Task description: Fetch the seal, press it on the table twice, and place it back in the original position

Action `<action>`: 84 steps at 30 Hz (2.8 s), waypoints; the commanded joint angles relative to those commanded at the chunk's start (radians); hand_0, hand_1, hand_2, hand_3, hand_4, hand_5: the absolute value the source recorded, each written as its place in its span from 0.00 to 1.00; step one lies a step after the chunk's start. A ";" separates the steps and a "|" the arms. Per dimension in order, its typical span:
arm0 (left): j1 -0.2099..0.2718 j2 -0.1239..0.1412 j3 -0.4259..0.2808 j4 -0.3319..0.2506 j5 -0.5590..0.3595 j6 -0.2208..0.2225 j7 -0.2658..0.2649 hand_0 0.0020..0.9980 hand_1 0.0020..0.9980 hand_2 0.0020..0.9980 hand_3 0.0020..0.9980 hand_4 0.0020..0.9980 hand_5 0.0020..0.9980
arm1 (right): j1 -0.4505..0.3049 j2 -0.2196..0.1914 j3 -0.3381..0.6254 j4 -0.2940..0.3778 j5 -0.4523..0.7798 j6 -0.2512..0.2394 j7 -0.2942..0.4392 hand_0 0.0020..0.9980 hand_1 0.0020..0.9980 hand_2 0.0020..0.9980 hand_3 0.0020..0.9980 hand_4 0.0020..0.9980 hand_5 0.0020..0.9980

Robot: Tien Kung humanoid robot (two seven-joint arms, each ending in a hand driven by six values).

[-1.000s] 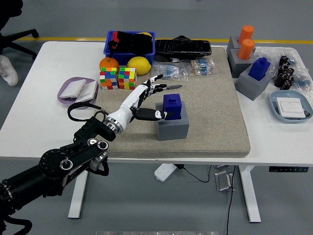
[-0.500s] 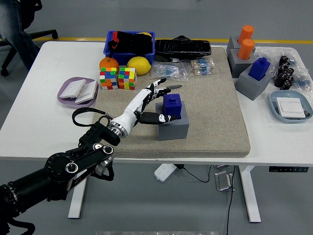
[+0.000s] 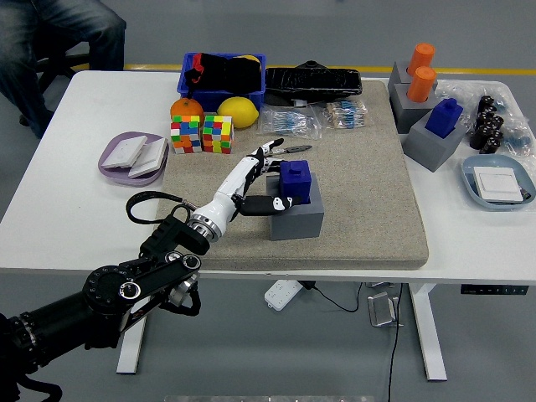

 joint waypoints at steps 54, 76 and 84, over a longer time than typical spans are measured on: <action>0.003 -0.022 -0.011 0.017 -0.030 0.087 -0.096 0.82 0.53 0.47 0.89 0.68 0.00 | -0.005 0.005 0.010 0.004 -0.009 -0.014 0.010 0.95 0.81 0.81 0.81 0.89 0.51; -0.012 0.049 -0.153 0.104 0.022 0.103 -0.157 0.82 0.57 0.48 0.89 0.70 0.00 | -0.010 0.009 0.019 0.002 -0.010 -0.013 0.012 0.95 0.81 0.80 0.81 0.90 0.50; 0.002 0.075 -0.120 0.159 0.048 0.120 -0.173 0.82 0.57 0.48 0.89 0.69 0.00 | -0.009 0.010 0.024 0.005 -0.010 -0.014 0.014 0.95 0.80 0.80 0.81 0.90 0.50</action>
